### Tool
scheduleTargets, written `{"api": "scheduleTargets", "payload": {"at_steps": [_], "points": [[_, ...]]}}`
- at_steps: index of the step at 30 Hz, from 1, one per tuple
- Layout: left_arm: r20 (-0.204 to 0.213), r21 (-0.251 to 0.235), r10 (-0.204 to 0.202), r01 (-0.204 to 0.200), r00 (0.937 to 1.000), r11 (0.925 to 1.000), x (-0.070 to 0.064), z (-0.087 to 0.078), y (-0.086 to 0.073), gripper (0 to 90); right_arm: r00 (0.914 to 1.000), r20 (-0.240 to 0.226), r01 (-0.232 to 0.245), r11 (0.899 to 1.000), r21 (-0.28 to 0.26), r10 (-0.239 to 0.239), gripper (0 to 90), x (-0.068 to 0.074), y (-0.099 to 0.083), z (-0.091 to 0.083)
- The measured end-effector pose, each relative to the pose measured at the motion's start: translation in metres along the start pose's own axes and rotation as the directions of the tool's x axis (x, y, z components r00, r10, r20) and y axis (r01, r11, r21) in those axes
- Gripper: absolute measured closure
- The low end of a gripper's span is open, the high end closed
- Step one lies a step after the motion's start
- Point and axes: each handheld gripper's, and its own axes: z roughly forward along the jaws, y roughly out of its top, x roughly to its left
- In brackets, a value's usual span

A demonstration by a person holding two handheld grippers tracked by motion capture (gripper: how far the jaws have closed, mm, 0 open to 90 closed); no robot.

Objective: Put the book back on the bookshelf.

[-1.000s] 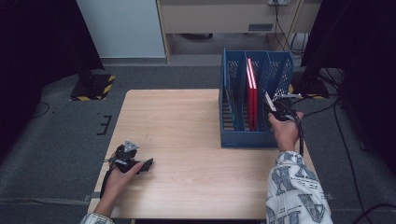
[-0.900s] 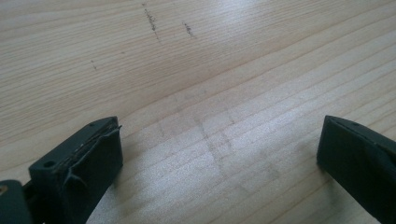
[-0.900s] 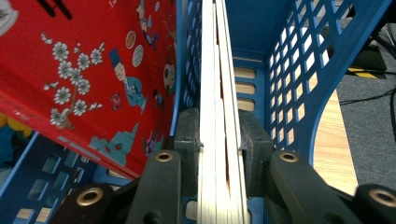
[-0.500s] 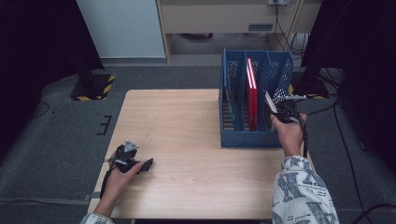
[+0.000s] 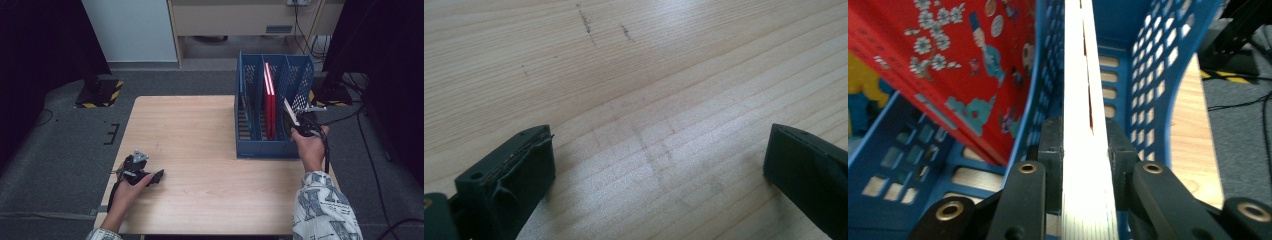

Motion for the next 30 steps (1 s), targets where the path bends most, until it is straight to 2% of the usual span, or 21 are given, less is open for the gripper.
{"api": "scheduleTargets", "payload": {"at_steps": [3, 5, 8, 17, 21, 24, 27, 30], "points": [[0.001, 0.000, 0.000, 0.000, 1.0000, 1.0000, 0.000, 0.000, 0.000, 0.0, 0.9999, 0.013, 0.000, 1.000, -0.018, 0.000, 75.8, -0.001, 0.001, 0.001], [0.001, 0.000, 0.001, -0.001, 1.0000, 1.0000, 0.000, 0.000, 0.000, 0.0, 0.9993, 0.034, 0.014, 0.999, -0.028, -0.013, 75.9, 0.000, 0.002, 0.003], [0.001, 0.000, 0.000, 0.000, 1.0000, 1.0000, 0.000, 0.000, 0.000, 0.0, 0.9980, 0.063, 0.008, 0.999, -0.038, -0.005, 75.8, -0.001, 0.004, 0.007], [0.003, -0.002, 0.001, -0.001, 1.0000, 1.0000, 0.000, 0.001, 0.001, 0.0, 0.9948, 0.100, -0.012, 0.999, -0.030, 0.015, 75.7, 0.001, 0.020, 0.023], [0.003, -0.002, 0.001, -0.001, 1.0000, 1.0000, 0.000, 0.001, 0.001, 0.0, 0.9939, 0.110, -0.013, 1.000, -0.025, 0.016, 75.4, 0.004, 0.023, 0.028], [0.003, -0.002, 0.002, -0.002, 1.0000, 1.0000, 0.000, 0.001, 0.001, 0.0, 0.9932, 0.116, 0.010, 1.000, -0.015, -0.008, 74.6, 0.008, 0.023, 0.029], [0.003, -0.002, 0.002, -0.002, 1.0000, 1.0000, 0.000, 0.001, 0.001, 0.0, 0.9951, 0.095, 0.029, 0.999, -0.019, -0.027, 71.5, 0.012, 0.023, 0.027], [0.003, -0.002, 0.002, -0.002, 1.0000, 1.0000, 0.000, 0.001, 0.001, 0.0, 0.9969, 0.076, 0.023, 0.999, -0.029, -0.021, 66.6, 0.014, 0.023, 0.024]]}}
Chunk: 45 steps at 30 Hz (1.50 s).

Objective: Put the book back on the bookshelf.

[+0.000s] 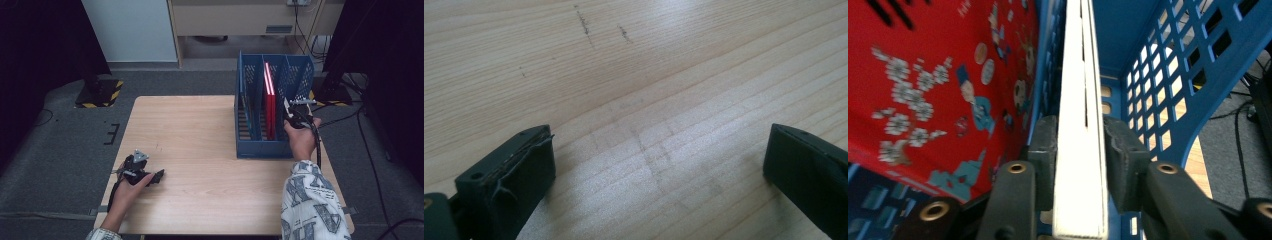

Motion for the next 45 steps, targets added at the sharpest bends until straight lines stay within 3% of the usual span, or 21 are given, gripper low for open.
{"api": "scheduleTargets", "payload": {"at_steps": [5, 12, 18, 24, 31, 41, 45], "points": [[0.000, 0.000, 0.000, 0.000, 1.0000, 1.0000, 0.000, 0.000, 0.000, 0.0, 0.9996, -0.028, -0.008, 1.000, -0.014, 0.007, 58.9, -0.001, 0.000, -0.008], [-0.001, -0.001, -0.001, 0.001, 1.0000, 1.0000, 0.000, 0.000, 0.000, 0.0, 0.9957, -0.075, -0.058, 0.996, -0.066, 0.053, 48.2, -0.004, -0.001, -0.021], [-0.001, -0.001, -0.001, 0.001, 1.0000, 1.0000, 0.000, 0.000, 0.000, 0.0, 0.9924, -0.111, -0.065, 0.991, -0.113, 0.053, 41.0, -0.004, 0.000, -0.034], [-0.001, -0.001, -0.001, 0.001, 1.0000, 1.0000, 0.000, 0.000, 0.000, 0.0, 0.9838, -0.165, -0.095, 0.985, -0.142, 0.071, 37.2, -0.006, -0.003, -0.042], [-0.002, -0.001, -0.002, 0.002, 1.0000, 1.0000, 0.000, 0.000, 0.000, 0.0, 0.9789, -0.174, -0.137, 0.976, -0.168, 0.108, 28.2, -0.010, -0.009, -0.050], [-0.002, -0.001, -0.003, 0.003, 1.0000, 1.0000, 0.000, 0.000, 0.000, 0.0, 0.9730, -0.215, -0.125, 0.976, -0.180, 0.085, 19.9, -0.007, -0.013, -0.058], [-0.002, -0.001, -0.003, 0.003, 1.0000, 1.0000, 0.000, 0.000, 0.000, 0.0, 0.9615, -0.252, -0.159, 0.969, -0.190, 0.109, 17.4, -0.005, -0.014, -0.061]]}}
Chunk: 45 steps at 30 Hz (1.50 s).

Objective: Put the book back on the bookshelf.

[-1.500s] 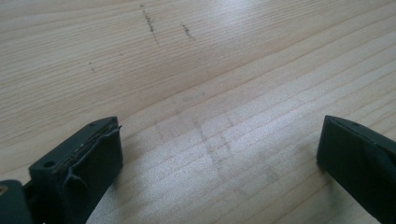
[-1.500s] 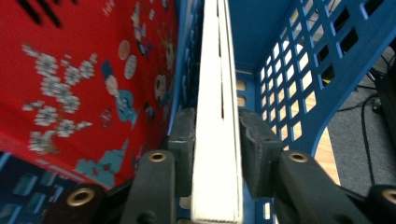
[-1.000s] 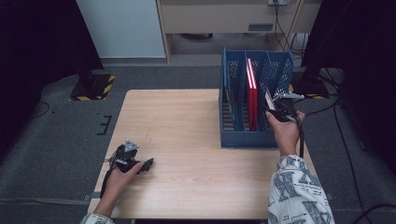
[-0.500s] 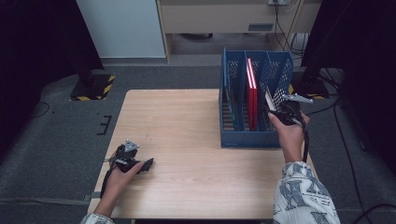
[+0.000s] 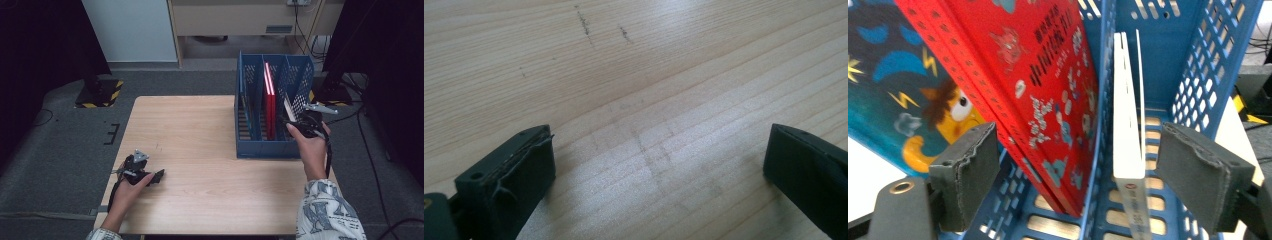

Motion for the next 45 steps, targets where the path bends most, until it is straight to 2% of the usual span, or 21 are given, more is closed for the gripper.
{"api": "scheduleTargets", "payload": {"at_steps": [17, 28, 35, 45], "points": [[0.000, 0.000, 0.000, 0.000, 1.0000, 1.0000, 0.000, 0.000, 0.000, 0.0, 0.9975, -0.050, 0.049, 0.999, -0.018, -0.050, 9.6, 0.015, 0.000, -0.013], [-0.004, 0.001, -0.003, 0.003, 1.0000, 1.0000, -0.001, 0.000, 0.000, 0.0, 0.9941, -0.083, 0.067, 0.997, -0.032, -0.069, 7.6, 0.027, -0.010, -0.024], [-0.005, 0.001, -0.003, 0.003, 1.0000, 1.0000, -0.001, 0.000, 0.000, 0.0, 0.9892, -0.114, 0.089, 0.996, -0.033, -0.092, 7.6, 0.038, -0.017, -0.031], [-0.005, 0.001, -0.003, 0.003, 1.0000, 1.0000, -0.001, 0.000, 0.000, 0.0, 0.9774, -0.164, 0.133, 0.991, -0.014, -0.133, 7.6, 0.059, -0.034, -0.039]]}}
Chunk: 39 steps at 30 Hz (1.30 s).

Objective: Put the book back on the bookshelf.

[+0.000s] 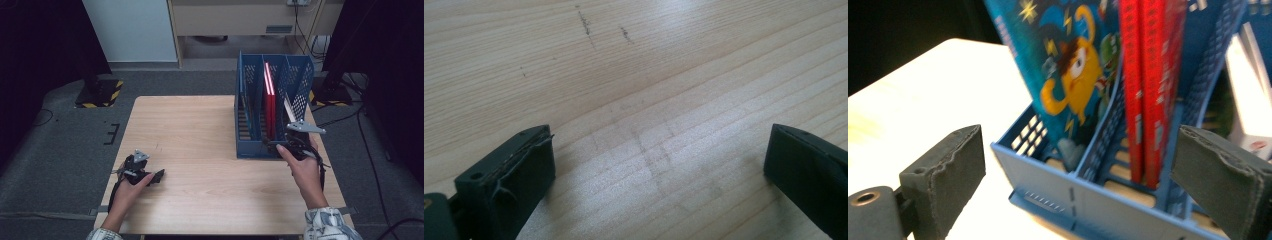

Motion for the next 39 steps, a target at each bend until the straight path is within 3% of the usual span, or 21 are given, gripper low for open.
{"api": "scheduleTargets", "payload": {"at_steps": [7, 15, 26, 33, 39], "points": [[0.000, 0.000, 0.000, 0.000, 1.0000, 1.0000, 0.000, 0.000, 0.000, 0.0, 0.9995, -0.018, 0.027, 0.999, 0.022, -0.027, 7.6, 0.015, -0.011, -0.004], [0.000, 0.000, 0.000, 0.000, 1.0000, 1.0000, 0.000, 0.000, 0.000, 0.0, 0.9959, -0.069, 0.062, 0.997, 0.051, -0.058, 7.6, 0.037, -0.026, -0.004], [0.000, 0.000, 0.001, -0.001, 1.0000, 1.0000, 0.000, 0.000, 0.000, 0.0, 0.9896, -0.121, 0.092, 0.989, 0.114, -0.078, 7.6, 0.062, -0.059, 0.013], [0.001, 0.002, 0.003, -0.003, 1.0000, 1.0000, 0.000, 0.000, 0.000, 0.0, 0.9850, -0.155, 0.101, 0.982, 0.161, -0.076, 7.7, 0.079, -0.083, 0.030], [0.001, 0.002, 0.003, -0.003, 1.0000, 1.0000, 0.000, 0.000, 0.000, 0.0, 0.9788, -0.182, 0.128, 0.975, 0.183, -0.094, 7.6, 0.095, -0.093, 0.048]]}}
